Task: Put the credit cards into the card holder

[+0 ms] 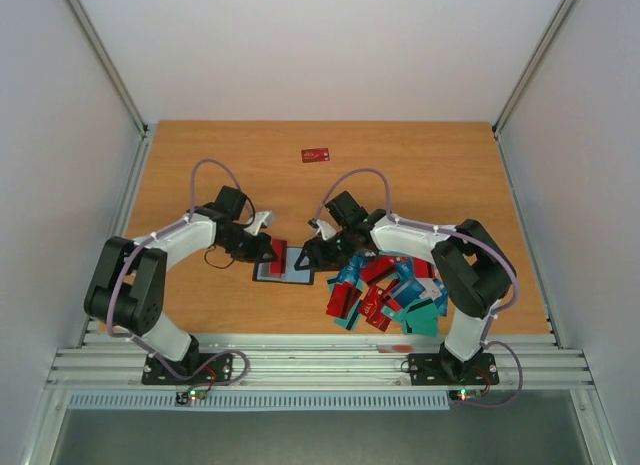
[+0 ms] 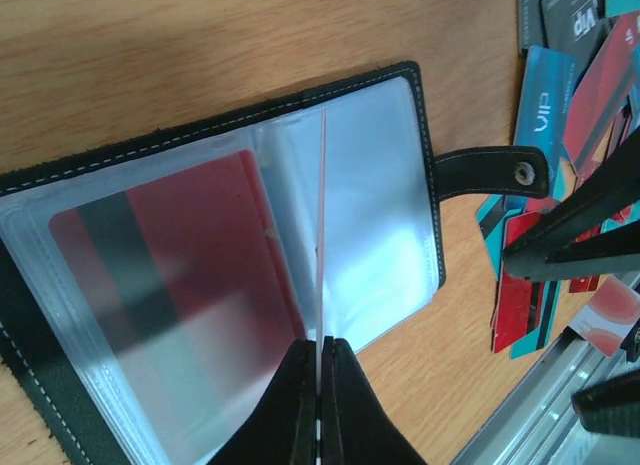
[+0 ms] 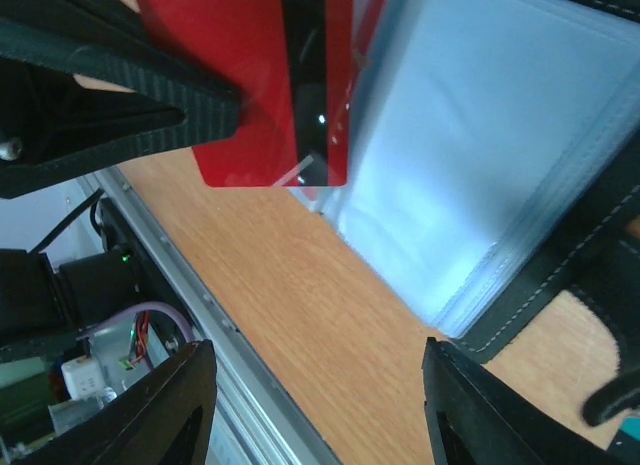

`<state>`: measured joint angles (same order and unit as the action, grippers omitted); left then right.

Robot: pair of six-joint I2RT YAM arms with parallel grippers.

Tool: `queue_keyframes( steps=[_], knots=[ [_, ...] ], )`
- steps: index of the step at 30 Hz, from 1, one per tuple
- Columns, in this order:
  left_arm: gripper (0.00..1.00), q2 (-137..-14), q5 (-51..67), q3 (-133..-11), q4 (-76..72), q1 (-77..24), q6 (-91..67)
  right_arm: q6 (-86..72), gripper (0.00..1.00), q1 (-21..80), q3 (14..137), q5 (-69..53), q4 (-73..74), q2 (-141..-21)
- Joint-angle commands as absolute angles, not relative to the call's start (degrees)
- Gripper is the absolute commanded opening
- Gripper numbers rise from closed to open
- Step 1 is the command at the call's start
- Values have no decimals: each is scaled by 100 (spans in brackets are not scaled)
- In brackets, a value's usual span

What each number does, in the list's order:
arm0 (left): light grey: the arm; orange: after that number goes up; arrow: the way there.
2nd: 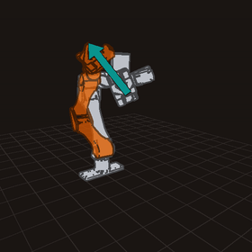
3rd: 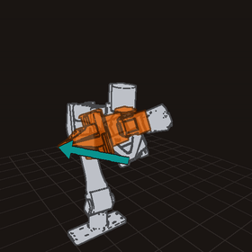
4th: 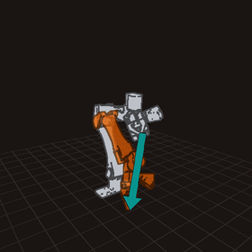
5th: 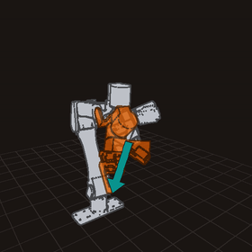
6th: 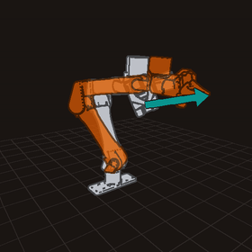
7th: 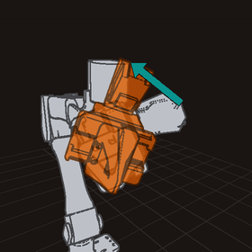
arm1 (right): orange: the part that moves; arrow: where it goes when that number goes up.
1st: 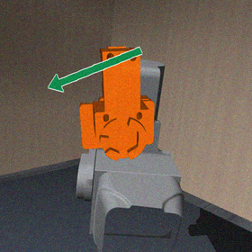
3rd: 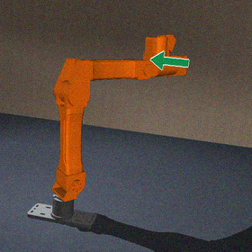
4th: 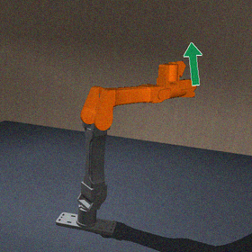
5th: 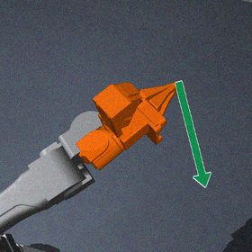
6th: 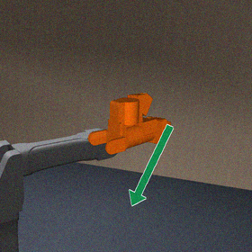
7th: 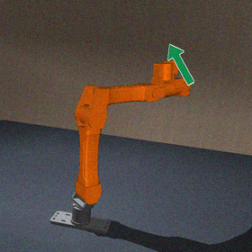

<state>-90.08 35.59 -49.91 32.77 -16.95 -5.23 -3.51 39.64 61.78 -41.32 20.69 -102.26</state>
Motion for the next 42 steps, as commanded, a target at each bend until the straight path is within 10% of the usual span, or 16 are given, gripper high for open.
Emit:
queue_keyframes(
  steps=[1, 42],
  knots=[
    [0, -9300, 3526, -5141, 3275, -1676, -302, -502, 58, 3772, 6071, -4409, 1710, -10461],
    [0, -8218, 3989, -4244, 2297, -1672, -2163, -207, 56, 3040, 6047, -4851, 1804, -10135]
  ],
)
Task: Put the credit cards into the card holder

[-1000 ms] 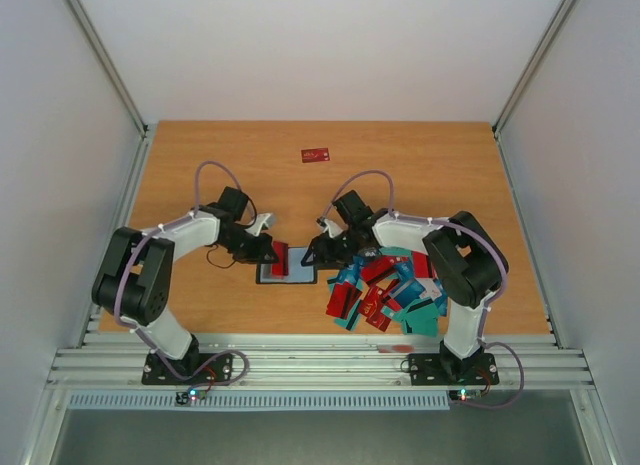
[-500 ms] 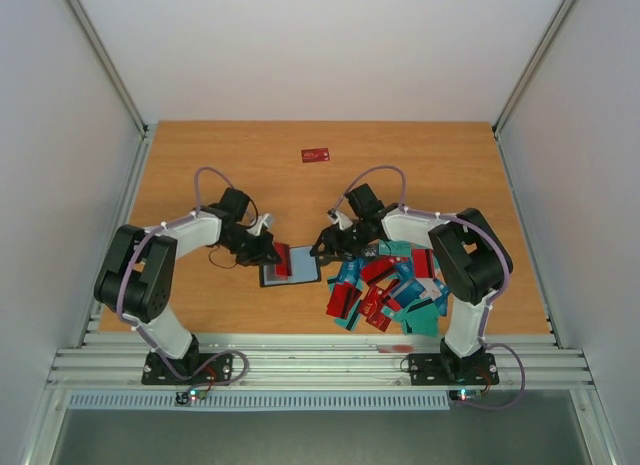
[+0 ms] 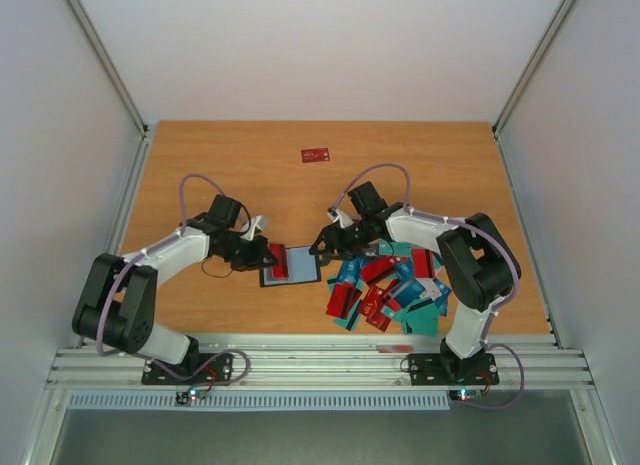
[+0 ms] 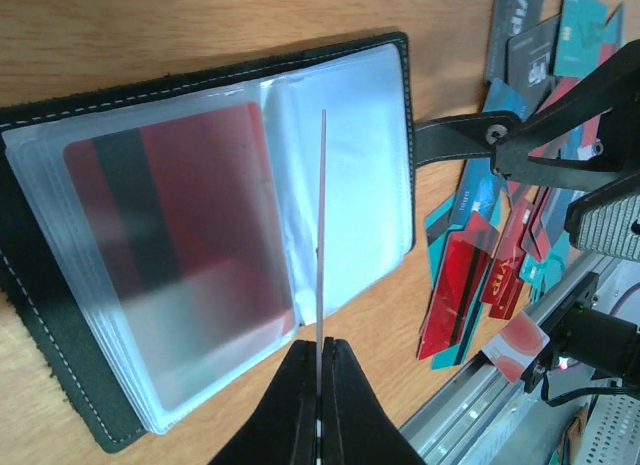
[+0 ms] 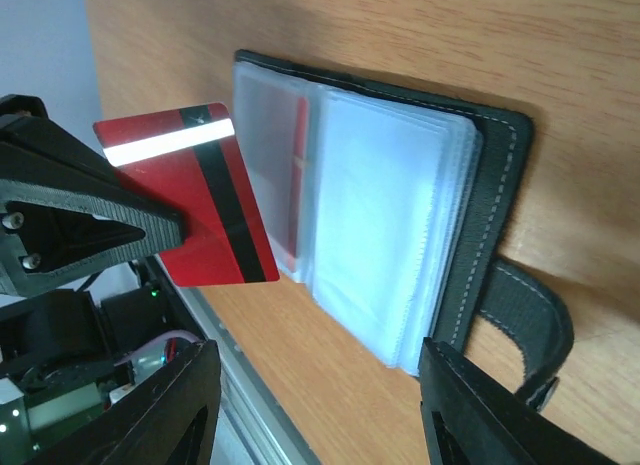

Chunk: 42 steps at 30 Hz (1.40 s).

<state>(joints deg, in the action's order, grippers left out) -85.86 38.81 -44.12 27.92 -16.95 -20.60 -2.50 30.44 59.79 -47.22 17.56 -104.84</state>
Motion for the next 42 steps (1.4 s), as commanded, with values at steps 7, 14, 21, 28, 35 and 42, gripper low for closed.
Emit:
queue_keyframes(
  steps=[7, 14, 21, 28, 35, 42],
  knots=[
    [0, -8114, 3797, -3997, 2129, -1670, -2195, -596, 56, 3052, 5940, -5058, 1432, -10037],
    [0, -8092, 3776, -3705, 1554, -1675, -2482, -827, 56, 3062, 5726, -5083, 1116, -9932],
    [0, -8133, 3923, -3328, 911, -1674, -2600, -1110, 56, 3109, 5668, -5180, 779, -10063],
    [0, -8259, 4343, -3265, 540, -1672, -2642, -1199, 56, 3138, 5644, -5194, 628, -10207],
    [0, -8249, 4360, -3353, 590, -1670, -2676, -1244, 56, 3144, 5648, -5184, 516, -10387],
    [0, -8301, 4133, -3399, 672, -1670, -2676, -1274, 56, 3140, 5648, -5194, 448, -10499]
  ],
)
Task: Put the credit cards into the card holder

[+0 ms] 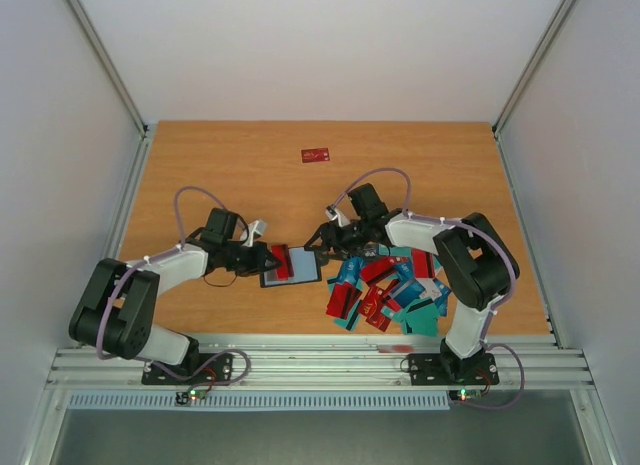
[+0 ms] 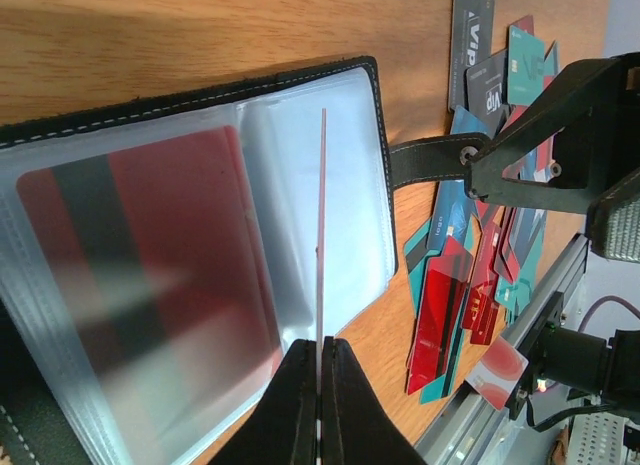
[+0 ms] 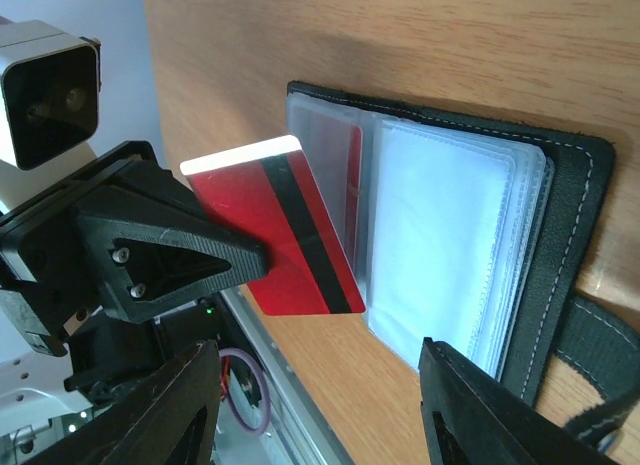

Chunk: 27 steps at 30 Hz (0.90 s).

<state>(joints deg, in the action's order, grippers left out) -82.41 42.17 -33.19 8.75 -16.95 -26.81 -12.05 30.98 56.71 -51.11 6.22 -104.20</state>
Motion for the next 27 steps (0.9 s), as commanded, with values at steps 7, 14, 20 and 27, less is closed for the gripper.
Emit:
queue_keyframes(
  steps=[7, 14, 20, 27],
  knots=[
    [0, -8295, 3910, -3440, 644, -1671, -2707, -1284, 56, 3159, 5634, -5249, 446, -10641],
    [0, -8415, 3984, -3466, 515, -1670, -2725, -1239, 56, 3164, 5641, -5290, 496, -10786],
    [0, -8644, 4201, -3439, 270, -1675, -2844, -1214, 56, 3163, 5662, -5324, 492, -10916],
    [0, -8739, 4289, -3506, 308, -1671, -2875, -1161, 56, 3164, 5649, -5344, 499, -11026]
  ],
)
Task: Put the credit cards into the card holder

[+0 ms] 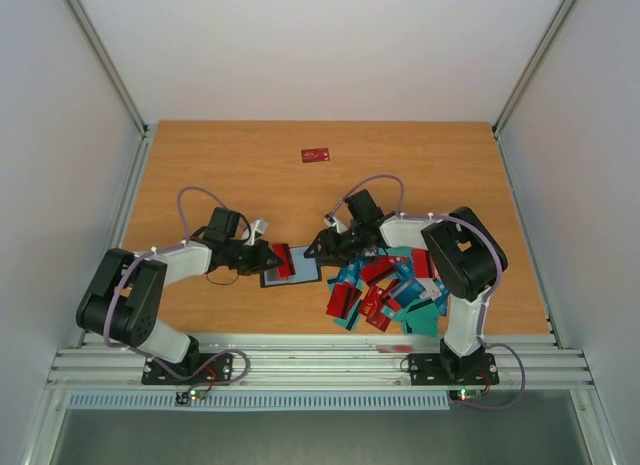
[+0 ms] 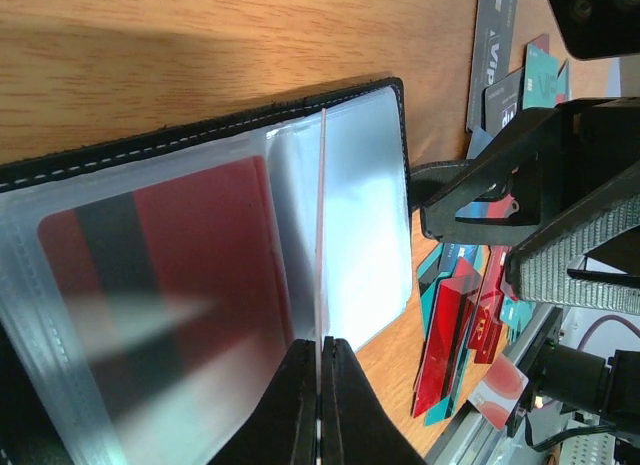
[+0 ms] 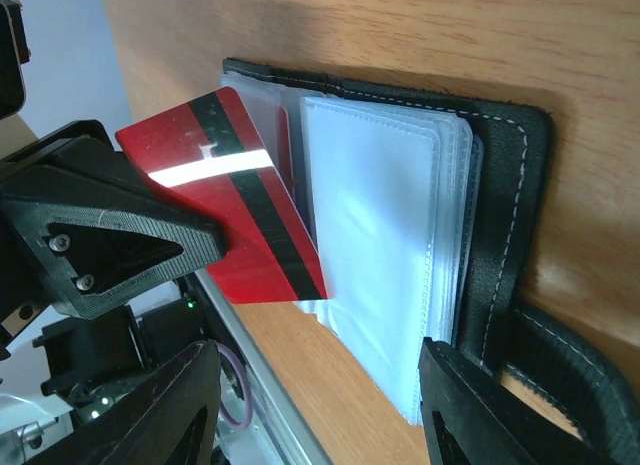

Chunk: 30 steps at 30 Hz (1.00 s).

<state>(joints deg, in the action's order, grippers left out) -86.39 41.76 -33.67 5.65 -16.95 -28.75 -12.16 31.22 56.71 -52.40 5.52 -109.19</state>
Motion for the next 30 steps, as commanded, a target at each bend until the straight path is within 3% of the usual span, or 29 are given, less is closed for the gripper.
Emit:
queue_keyframes(
  steps=[1, 30],
  knots=[
    [0, -8763, 4318, -3527, 308, -1672, -2879, -1148, 56, 3162, 5643, -5346, 501, -11046],
    [0, -9107, 4378, -4084, 1782, -1672, -3519, -1240, 56, 3157, 5573, -5440, 173, -11292]
  ],
)
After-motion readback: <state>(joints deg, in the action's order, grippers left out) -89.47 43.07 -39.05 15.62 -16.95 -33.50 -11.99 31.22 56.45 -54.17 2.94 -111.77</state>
